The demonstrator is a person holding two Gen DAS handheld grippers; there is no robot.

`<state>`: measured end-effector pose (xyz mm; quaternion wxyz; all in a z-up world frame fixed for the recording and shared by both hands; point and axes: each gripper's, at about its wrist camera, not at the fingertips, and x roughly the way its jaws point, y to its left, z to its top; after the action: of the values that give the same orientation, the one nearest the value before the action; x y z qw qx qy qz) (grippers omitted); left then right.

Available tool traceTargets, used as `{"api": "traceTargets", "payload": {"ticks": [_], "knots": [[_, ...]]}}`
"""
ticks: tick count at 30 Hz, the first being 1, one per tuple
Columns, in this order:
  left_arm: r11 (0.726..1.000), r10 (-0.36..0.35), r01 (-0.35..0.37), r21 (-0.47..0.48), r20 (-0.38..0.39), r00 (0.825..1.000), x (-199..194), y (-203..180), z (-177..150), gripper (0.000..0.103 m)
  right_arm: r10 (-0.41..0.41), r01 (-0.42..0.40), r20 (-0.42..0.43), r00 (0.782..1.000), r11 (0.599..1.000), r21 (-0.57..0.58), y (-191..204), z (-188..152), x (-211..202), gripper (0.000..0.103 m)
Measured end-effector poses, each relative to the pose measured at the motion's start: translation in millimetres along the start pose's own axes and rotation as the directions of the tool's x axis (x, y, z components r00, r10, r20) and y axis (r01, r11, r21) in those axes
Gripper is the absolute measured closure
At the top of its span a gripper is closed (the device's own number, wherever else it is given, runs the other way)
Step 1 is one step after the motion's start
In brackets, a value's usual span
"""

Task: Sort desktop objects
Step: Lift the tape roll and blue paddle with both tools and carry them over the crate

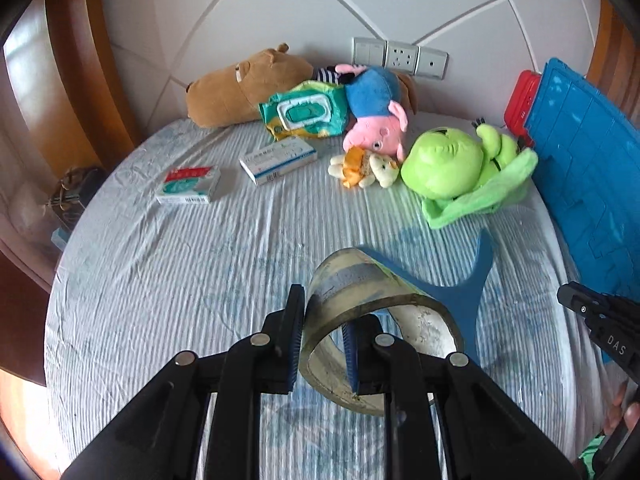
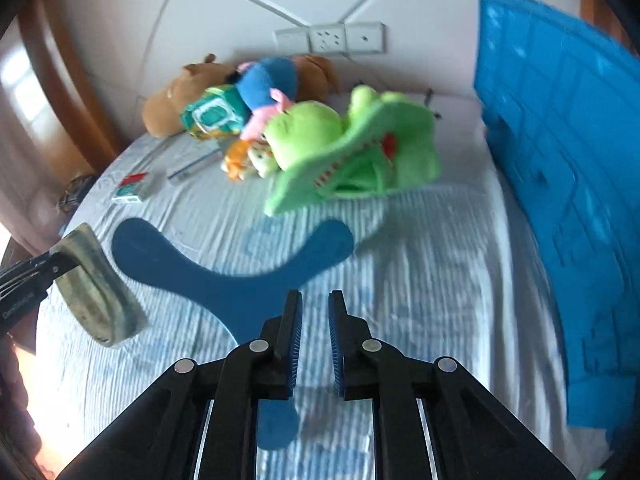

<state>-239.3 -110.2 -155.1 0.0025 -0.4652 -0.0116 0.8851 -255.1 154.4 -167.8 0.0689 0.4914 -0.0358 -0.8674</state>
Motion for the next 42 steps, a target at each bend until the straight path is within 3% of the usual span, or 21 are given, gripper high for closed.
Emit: {"api": "traceTargets", "payload": {"ticks": [2, 4, 5, 6, 7, 18, 20, 22, 23, 29, 32, 35, 37, 38, 39, 42], "knots": [[1.0, -0.001, 0.001, -0.004, -0.018, 1.0, 4.9, 0.5, -7.4, 0.085, 0.01, -0.01, -0.028, 1.0, 1.0, 0.001, -3.4, -6.3, 7.3, 0.084], [1.0, 0.001, -0.001, -0.008, -0.034, 0.999, 9.7, 1.7, -14.6, 0.085, 0.022, -0.022, -0.052, 0.998, 1.0, -0.003, -1.8, -11.0, 16.5, 0.057], [1.0, 0.003, -0.003, -0.01, -0.043, 0.999, 12.3, 2.8, -18.3, 0.085, 0.026, -0.026, -0.065, 0.998, 1.0, -0.008, 1.1, -12.9, 22.7, 0.048], [1.0, 0.007, -0.008, -0.014, -0.053, 0.999, 15.6, 5.4, -22.5, 0.085, 0.029, -0.03, -0.077, 0.997, 0.999, -0.013, 3.9, -14.9, 28.9, 0.031], [1.0, 0.013, -0.014, -0.018, -0.063, 0.998, 19.2, 8.4, -26.6, 0.085, 0.031, -0.033, -0.091, 0.995, 0.999, -0.018, 7.0, -17.4, 34.8, 0.024], [0.996, 0.064, -0.074, -0.057, -0.166, 0.984, 67.6, 58.4, -60.2, 0.085, 0.006, -0.023, -0.22, 0.976, 0.997, -0.077, 48.2, -29.5, 116.2, 0.024], [0.996, 0.061, -0.072, -0.056, -0.172, 0.983, 73.3, 63.7, -61.7, 0.085, -0.009, -0.012, -0.222, 0.975, 0.996, -0.09, 53.8, -30.3, 124.0, 0.031], [0.996, 0.064, -0.074, -0.05, -0.179, 0.982, 79.3, 65.8, -62.5, 0.085, -0.027, 0.005, -0.212, 0.977, 0.994, -0.106, 57.2, -31.2, 125.5, 0.051], [0.997, 0.056, -0.065, -0.048, -0.183, 0.982, 82.8, 66.1, -62.9, 0.085, -0.036, 0.013, -0.206, 0.978, 0.993, -0.114, 58.9, -31.6, 126.3, 0.053], [0.997, 0.06, -0.068, -0.028, -0.225, 0.972, 108.5, 63.3, -66.8, 0.084, -0.09, 0.063, -0.172, 0.981, 0.985, -0.16, 69.2, -34.3, 130.9, 0.053], [0.997, 0.057, -0.066, -0.029, -0.247, 0.967, 119.0, 62.5, -69.4, 0.073, -0.089, 0.061, -0.174, 0.981, 0.985, -0.161, 71.1, -34.9, 131.3, 0.053], [0.998, 0.053, -0.06, -0.022, -0.234, 0.971, 120.8, 60.4, -71.4, 0.072, -0.093, 0.064, -0.171, 0.981, 0.984, -0.167, 74.6, -35.8, 131.8, 0.042], [0.999, 0.044, -0.05, -0.021, -0.22, 0.975, 119.9, 61.0, -73.7, 0.076, -0.099, 0.071, -0.161, 0.982, 0.983, -0.168, 77.6, -35.7, 131.8, 0.042], [0.998, 0.047, -0.053, -0.023, -0.216, 0.975, 118.5, 61.8, -74.5, 0.091, -0.097, 0.07, -0.154, 0.983, 0.983, -0.171, 78.4, -35.1, 130.8, 0.046], [0.998, 0.04, -0.048, -0.031, -0.213, 0.976, 115.4, 62.5, -74.8, 0.095, -0.094, 0.068, -0.145, 0.985, 0.982, -0.174, 79.4, -34.6, 129.8, 0.055], [0.999, 0.036, -0.042, -0.031, -0.185, 0.982, 101.1, 62.1, -73.4, 0.095, -0.083, 0.056, -0.15, 0.985, 0.983, -0.175, 81.2, -37.1, 127.5, 0.055]]}}
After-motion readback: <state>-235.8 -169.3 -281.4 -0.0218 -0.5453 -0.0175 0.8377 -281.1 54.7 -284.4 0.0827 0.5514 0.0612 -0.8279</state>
